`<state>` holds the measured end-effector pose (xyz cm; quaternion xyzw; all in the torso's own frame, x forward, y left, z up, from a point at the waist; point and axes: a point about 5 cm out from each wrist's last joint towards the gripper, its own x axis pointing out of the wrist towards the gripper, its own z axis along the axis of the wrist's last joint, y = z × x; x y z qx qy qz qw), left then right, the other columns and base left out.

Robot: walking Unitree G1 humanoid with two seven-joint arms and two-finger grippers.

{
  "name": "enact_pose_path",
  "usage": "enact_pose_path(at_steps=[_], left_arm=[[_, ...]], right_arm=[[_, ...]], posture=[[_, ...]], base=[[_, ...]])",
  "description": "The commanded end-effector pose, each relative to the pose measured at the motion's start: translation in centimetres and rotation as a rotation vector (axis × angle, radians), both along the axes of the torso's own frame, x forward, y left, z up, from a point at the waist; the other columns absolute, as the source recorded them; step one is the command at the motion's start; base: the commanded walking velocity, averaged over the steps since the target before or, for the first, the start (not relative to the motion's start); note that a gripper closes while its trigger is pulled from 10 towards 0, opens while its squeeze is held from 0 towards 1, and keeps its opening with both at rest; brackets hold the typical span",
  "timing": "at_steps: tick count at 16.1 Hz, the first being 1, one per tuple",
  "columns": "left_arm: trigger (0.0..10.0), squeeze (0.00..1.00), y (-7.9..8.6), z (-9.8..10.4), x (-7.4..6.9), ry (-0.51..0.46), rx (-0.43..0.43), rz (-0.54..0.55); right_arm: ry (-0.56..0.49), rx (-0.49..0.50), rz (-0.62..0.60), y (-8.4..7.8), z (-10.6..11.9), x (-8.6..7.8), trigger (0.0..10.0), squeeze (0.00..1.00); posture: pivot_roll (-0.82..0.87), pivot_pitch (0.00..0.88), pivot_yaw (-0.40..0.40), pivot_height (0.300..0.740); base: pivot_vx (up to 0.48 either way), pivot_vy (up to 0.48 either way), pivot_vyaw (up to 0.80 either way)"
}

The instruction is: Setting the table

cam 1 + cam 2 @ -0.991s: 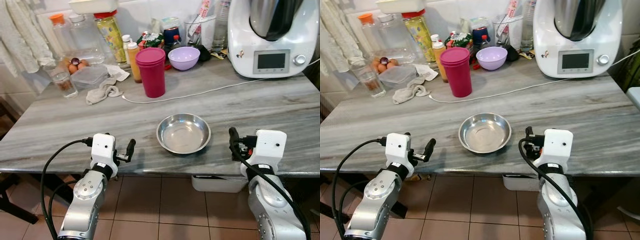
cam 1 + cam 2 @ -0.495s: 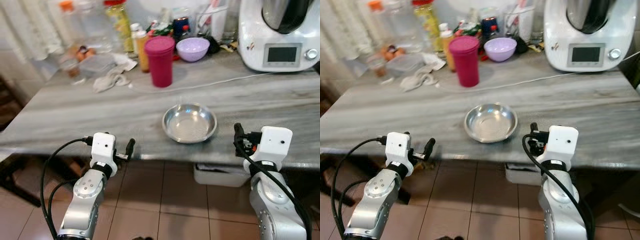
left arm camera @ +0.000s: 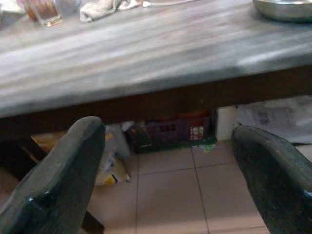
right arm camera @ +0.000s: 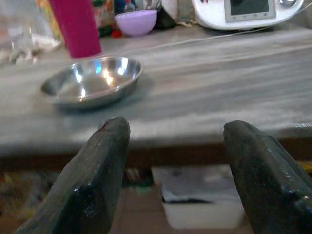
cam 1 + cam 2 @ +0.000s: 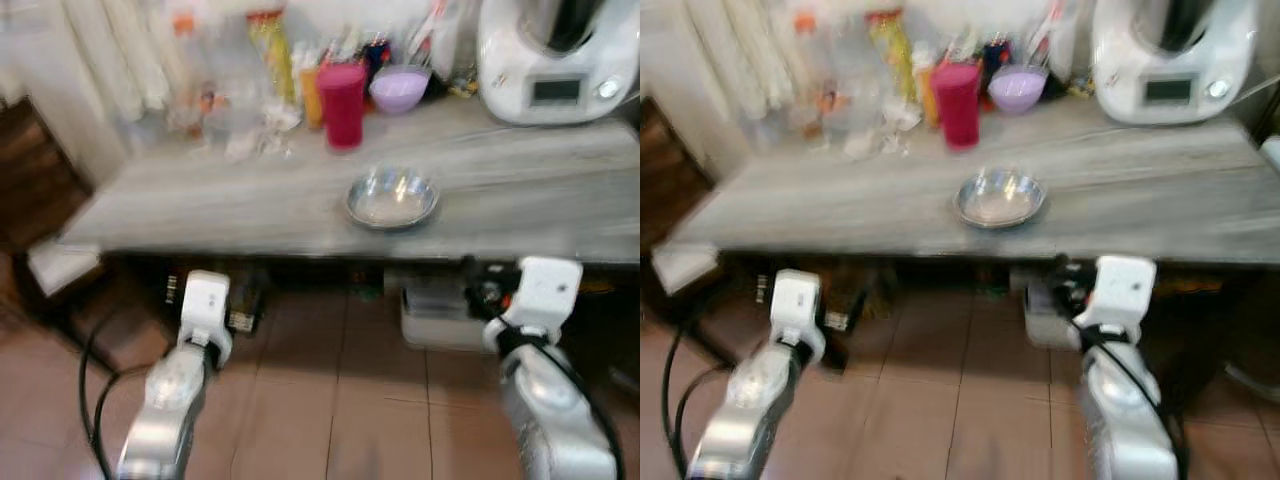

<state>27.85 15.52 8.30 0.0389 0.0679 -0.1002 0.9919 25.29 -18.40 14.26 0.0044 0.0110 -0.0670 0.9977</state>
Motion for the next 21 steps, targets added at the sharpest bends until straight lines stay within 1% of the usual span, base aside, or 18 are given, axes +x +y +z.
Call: enact_pose_path(at_steps=[1,5,15,16,17,18,19,21], left_arm=[[10.0,0.0,0.5,0.16,0.0,-0.004,0.022,0.012],[10.0,0.0,0.49,0.15,0.01,-0.005,0.029,0.009],[10.0,0.0,0.45,0.15,-0.09,-0.013,0.052,-0.006],[10.0,0.0,0.36,0.31,-0.05,-0.031,0.054,-0.023],[10.0,0.0,0.28,0.3,-0.1,-0.021,0.035,-0.038],[10.0,0.0,0.16,0.55,-0.28,-0.034,-0.006,-0.079],[10.0,0.0,0.12,0.75,-0.39,-0.048,-0.029,-0.086],[10.0,0.0,-0.25,0.83,-0.47,-0.046,-0.014,-0.12]], right_arm=[[-0.015,0.021,0.017,0.58,0.34,0.21,10.0,0.0],[-0.021,0.015,0.011,0.39,0.41,0.37,10.0,0.0],[-0.01,0.019,0.009,0.52,0.05,0.35,10.0,0.0],[-0.009,0.017,0.009,0.5,0.04,0.33,10.0,0.0],[-0.007,0.015,0.011,0.47,0.01,0.29,10.0,0.0],[-0.005,0.014,0.011,0.44,-0.02,0.25,10.0,0.0],[-0.004,0.014,0.011,0.41,-0.02,0.23,10.0,0.0],[-0.002,0.014,0.011,0.38,-0.08,0.23,10.0,0.0]], posture=[[-0.24,0.021,0.14,0.74],[-0.24,0.021,0.14,0.74],[-0.23,0.021,0.145,0.74],[-0.23,0.024,0.145,0.74],[-0.24,0.025,0.146,0.74],[-0.24,0.027,0.145,0.74],[-0.24,0.028,0.145,0.74],[-0.24,0.031,0.141,0.74]], base=[[-0.334,0.0,0.0],[-0.333,0.0,0.0],[-0.327,0.0,0.0],[0.0,0.0,0.0],[0.0,0.0,0.0],[0.0,0.0,0.0],[0.0,0.0,0.0],[0.0,0.0,0.0]])
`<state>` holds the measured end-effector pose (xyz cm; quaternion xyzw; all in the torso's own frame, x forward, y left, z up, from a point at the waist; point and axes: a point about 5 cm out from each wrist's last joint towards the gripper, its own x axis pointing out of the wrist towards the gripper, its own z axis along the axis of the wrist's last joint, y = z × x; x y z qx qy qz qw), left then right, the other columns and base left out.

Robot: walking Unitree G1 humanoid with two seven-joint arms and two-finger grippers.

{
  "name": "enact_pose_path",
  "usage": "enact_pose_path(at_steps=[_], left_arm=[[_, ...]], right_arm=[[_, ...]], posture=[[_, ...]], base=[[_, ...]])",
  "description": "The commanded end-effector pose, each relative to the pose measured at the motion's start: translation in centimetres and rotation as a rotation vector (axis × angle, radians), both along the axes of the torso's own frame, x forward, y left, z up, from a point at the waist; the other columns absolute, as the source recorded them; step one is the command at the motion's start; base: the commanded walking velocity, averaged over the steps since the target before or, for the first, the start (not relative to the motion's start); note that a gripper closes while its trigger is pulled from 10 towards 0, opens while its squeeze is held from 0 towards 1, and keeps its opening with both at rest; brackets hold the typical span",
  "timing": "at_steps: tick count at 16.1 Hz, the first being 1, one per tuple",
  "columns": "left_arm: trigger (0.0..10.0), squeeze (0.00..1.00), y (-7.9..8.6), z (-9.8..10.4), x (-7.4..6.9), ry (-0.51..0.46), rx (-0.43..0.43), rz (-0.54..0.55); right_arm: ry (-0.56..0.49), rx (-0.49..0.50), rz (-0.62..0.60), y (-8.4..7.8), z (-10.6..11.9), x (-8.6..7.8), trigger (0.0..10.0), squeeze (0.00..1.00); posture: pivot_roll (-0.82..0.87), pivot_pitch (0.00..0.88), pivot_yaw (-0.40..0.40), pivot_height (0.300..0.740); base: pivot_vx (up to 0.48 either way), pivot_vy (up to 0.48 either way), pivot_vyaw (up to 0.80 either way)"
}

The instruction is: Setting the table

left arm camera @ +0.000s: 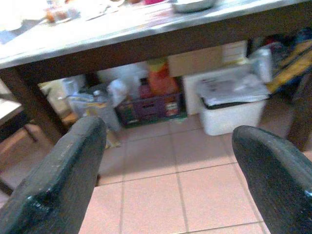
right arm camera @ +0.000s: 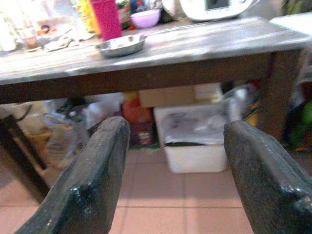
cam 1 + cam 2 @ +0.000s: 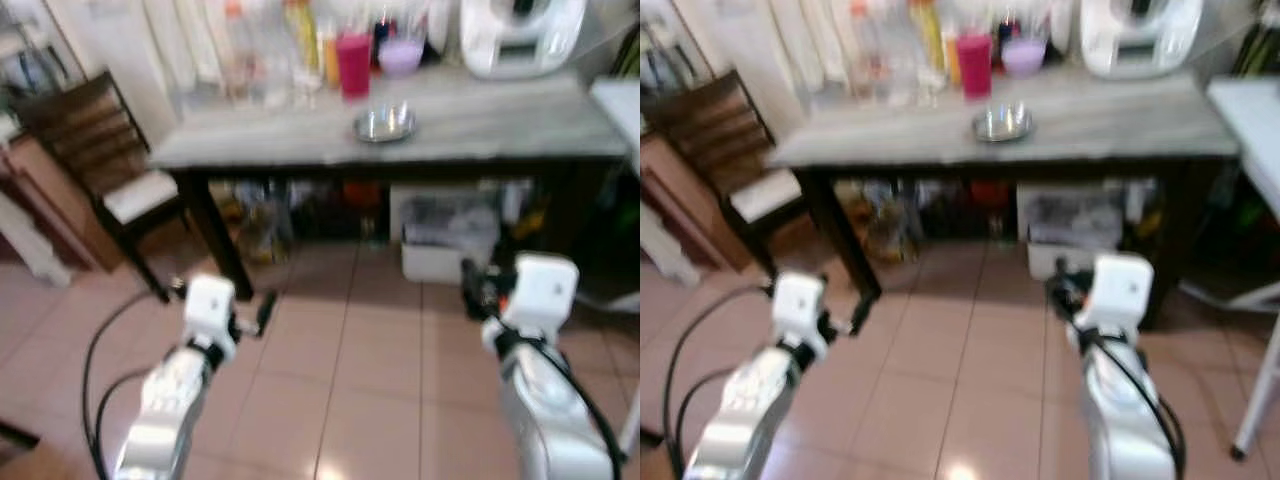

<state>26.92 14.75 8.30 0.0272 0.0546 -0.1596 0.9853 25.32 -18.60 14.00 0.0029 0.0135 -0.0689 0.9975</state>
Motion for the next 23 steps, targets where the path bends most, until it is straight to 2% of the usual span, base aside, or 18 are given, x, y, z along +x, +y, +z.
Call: enact_pose_path(at_steps=[1,4,14,19,23], left_arm=[[10.0,0.0,0.39,0.78,0.44,-0.022,0.008,-0.011],[10.0,0.0,0.2,0.76,0.34,-0.02,-0.004,-0.028],[10.0,0.0,0.0,0.71,0.15,-0.01,-0.018,-0.053],[10.0,0.0,-0.04,0.68,0.09,-0.005,-0.017,-0.06],[10.0,0.0,-0.1,0.72,0.13,-0.005,-0.019,-0.065]], right_arm=[[-0.007,0.017,0.017,0.62,0.2,0.22,10.0,0.0],[-0.008,0.015,0.018,0.62,0.25,0.3,10.0,0.0],[-0.009,0.034,0.004,0.51,0.24,0.26,10.0,0.0],[-0.008,0.03,0.007,0.53,0.26,0.29,10.0,0.0],[-0.012,0.03,0.008,0.54,0.34,0.37,10.0,0.0]], posture=[[-0.24,0.031,0.14,0.74],[-0.24,0.031,0.138,0.74],[-0.24,0.037,0.14,0.74],[-0.24,0.04,0.137,0.74],[-0.24,0.036,0.137,0.74]], base=[[0.0,0.0,0.0],[0.0,-0.24,0.0],[0.0,-0.48,0.0],[0.0,-0.424,-0.65],[0.0,-0.426,0.0]])
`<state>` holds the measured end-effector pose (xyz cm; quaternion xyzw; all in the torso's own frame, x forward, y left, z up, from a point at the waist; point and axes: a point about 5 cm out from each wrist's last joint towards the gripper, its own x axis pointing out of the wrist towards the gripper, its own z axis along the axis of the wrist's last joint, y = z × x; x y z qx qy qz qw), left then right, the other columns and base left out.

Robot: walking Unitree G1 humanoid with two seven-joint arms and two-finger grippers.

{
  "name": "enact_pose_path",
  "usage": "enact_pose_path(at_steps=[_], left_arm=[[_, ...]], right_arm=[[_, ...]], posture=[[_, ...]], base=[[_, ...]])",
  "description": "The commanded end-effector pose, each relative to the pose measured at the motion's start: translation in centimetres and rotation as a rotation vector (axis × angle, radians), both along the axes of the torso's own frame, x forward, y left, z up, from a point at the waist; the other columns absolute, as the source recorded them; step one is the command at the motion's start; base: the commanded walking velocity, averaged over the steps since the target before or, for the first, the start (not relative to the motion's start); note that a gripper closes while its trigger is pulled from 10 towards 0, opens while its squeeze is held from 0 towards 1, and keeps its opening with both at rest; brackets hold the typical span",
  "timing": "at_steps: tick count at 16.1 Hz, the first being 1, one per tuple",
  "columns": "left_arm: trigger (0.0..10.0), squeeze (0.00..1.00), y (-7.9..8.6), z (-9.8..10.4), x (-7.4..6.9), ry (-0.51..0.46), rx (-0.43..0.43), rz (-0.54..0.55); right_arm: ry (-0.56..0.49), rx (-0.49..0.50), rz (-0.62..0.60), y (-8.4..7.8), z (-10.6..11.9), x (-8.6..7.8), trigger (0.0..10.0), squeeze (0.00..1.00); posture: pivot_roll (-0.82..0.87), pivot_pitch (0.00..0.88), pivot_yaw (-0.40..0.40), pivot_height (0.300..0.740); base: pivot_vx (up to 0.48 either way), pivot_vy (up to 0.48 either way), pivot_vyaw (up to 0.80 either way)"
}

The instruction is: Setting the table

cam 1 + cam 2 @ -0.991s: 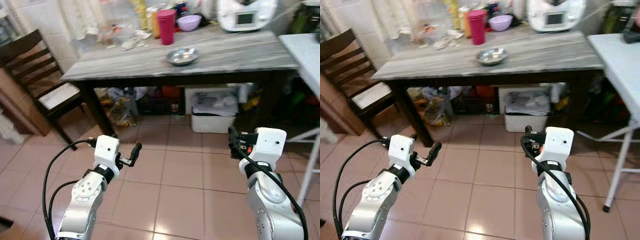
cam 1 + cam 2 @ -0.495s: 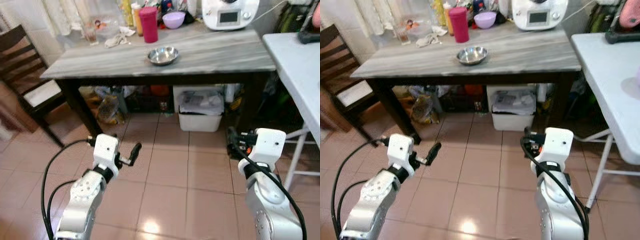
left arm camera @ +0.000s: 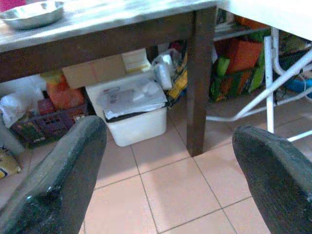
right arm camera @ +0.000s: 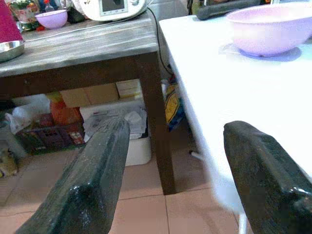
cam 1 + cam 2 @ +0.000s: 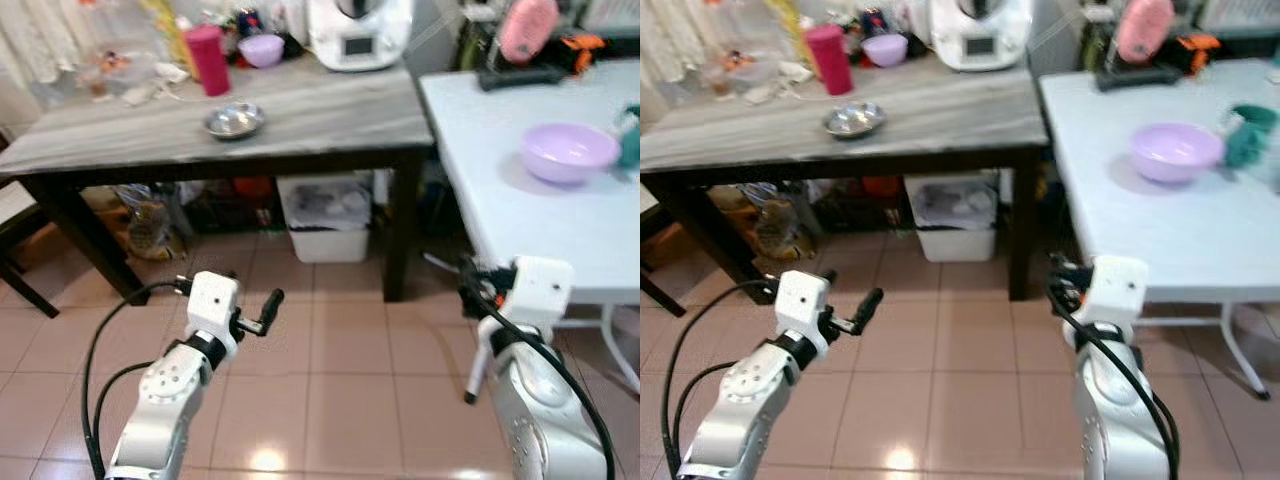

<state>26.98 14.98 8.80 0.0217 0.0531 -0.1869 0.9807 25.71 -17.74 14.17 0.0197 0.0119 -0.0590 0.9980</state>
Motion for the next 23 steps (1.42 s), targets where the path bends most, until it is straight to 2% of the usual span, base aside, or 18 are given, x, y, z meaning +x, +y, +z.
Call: enact_pose_path(at_steps=[1,6,9,13,23], left_arm=[[10.0,0.0,-0.3,0.2,0.1,-0.007,-0.005,-0.012],[10.0,0.0,-0.4,0.3,0.1,-0.009,-0.005,-0.016],[10.0,0.0,-0.6,0.3,0.1,-0.01,-0.006,-0.016],[10.0,0.0,-0.6,0.7,0.2,-0.031,-0.03,-0.013],[10.0,0.0,-1.8,1.2,-0.3,-0.013,-0.122,-0.132]], right_arm=[[-0.006,-0.002,-0.012,-0.3,0.2,0.0,10.0,0.0],[-0.011,0.001,-0.006,-0.1,0.3,0.3,10.0,0.0],[-0.011,0.001,-0.003,0.0,0.3,0.3,10.0,0.0],[-0.015,-0.003,-0.001,0.1,0.3,0.4,10.0,0.0],[-0.017,-0.034,0.0,0.1,0.2,0.4,10.0,0.0]], posture=[[-0.24,0.034,0.138,0.74],[-0.24,0.032,0.139,0.74],[-0.24,0.033,0.137,0.74],[-0.24,0.032,0.138,0.74],[-0.24,0.035,0.141,0.74]], base=[[0.0,-0.424,0.0],[0.0,-0.426,-0.65],[0.0,-0.416,0.0],[0.0,0.0,0.0],[0.055,0.0,0.0]])
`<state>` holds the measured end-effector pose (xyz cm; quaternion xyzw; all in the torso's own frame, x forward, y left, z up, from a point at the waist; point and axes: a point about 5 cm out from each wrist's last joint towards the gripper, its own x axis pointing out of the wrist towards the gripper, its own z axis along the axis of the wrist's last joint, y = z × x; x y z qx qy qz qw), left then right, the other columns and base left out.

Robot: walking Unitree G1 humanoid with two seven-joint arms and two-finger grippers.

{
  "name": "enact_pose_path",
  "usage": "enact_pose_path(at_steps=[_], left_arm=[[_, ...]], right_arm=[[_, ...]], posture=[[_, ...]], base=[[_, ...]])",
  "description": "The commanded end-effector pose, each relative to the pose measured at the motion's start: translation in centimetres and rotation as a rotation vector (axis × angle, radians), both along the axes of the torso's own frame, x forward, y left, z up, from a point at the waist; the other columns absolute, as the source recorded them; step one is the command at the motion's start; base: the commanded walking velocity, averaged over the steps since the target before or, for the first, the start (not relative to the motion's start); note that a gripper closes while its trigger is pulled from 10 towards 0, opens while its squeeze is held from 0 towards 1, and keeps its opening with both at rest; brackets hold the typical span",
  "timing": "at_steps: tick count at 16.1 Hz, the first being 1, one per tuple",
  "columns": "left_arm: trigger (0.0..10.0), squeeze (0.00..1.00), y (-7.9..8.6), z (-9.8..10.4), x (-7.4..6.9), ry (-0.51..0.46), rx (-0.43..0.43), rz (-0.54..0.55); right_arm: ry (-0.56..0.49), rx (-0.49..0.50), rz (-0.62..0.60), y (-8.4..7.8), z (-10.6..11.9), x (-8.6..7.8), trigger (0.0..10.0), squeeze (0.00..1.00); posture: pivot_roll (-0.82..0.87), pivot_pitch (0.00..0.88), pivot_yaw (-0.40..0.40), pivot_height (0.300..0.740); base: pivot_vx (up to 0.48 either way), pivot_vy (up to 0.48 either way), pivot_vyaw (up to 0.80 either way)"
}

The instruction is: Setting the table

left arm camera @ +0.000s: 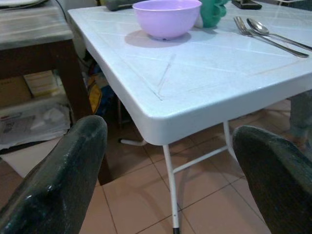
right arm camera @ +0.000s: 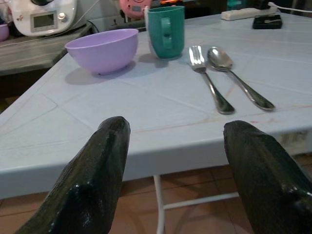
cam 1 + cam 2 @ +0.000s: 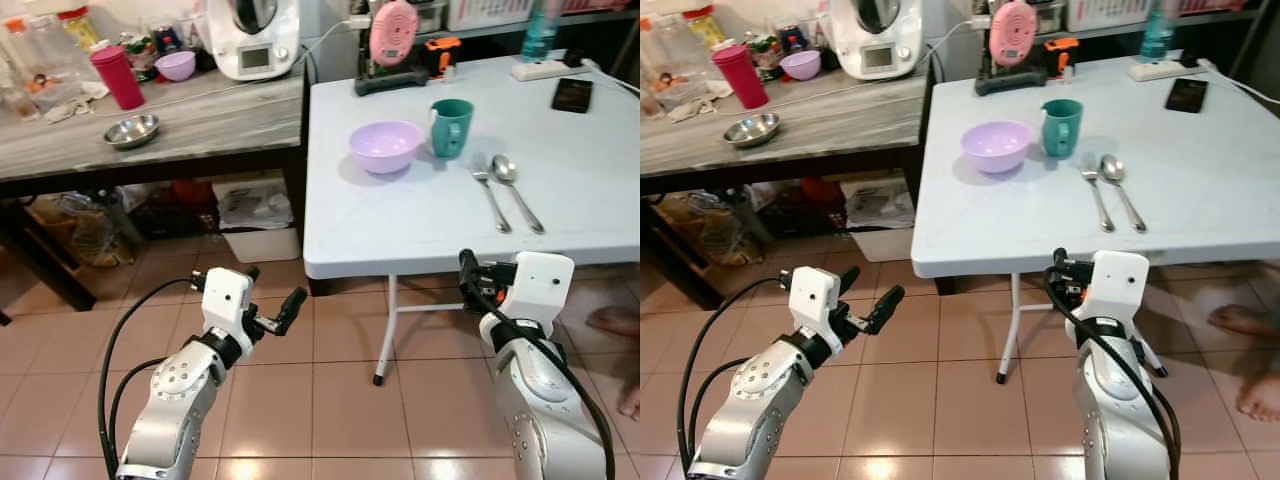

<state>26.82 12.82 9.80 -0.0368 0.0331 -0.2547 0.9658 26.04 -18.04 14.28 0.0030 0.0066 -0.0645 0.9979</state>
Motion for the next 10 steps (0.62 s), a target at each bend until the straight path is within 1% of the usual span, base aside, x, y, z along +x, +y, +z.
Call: enact_pose_path(at_steps=[1,10], left_arm=[[10.0,0.0,0.27,0.13,-0.17,0.002,0.003,-0.003],[10.0,0.0,-0.22,0.11,-0.45,0.012,-0.016,-0.041]], right_arm=[[-0.007,0.001,0.012,0.47,0.08,0.06,10.0,0.0],[-0.015,0.012,0.011,0.46,0.09,0.08,10.0,0.0]], posture=[[-0.24,0.035,0.141,0.74],[-0.24,0.037,0.142,0.74]], base=[[0.3,0.0,0.0],[0.324,0.0,0.0]])
